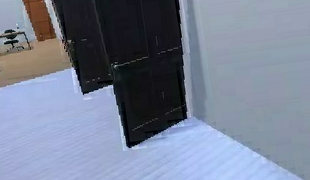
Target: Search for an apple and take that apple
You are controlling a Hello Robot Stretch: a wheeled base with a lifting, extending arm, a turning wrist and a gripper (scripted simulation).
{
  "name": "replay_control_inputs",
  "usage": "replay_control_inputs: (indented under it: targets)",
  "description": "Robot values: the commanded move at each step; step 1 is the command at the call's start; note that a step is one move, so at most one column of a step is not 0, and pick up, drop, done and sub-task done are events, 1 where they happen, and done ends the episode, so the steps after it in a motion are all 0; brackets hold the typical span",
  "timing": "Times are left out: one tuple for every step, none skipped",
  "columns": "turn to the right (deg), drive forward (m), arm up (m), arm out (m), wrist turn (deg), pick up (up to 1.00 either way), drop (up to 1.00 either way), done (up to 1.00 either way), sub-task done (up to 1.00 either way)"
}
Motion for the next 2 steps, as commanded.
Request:
replay_control_inputs:
  targets:
    - [-30.0, 0.00, 0.00, 0.00, 0.0, 0.00, 0.00, 0.00, 0.00]
    - [0.0, 0.15, 0.00, 0.00, 0.0, 0.00, 0.00, 0.00, 0.00]
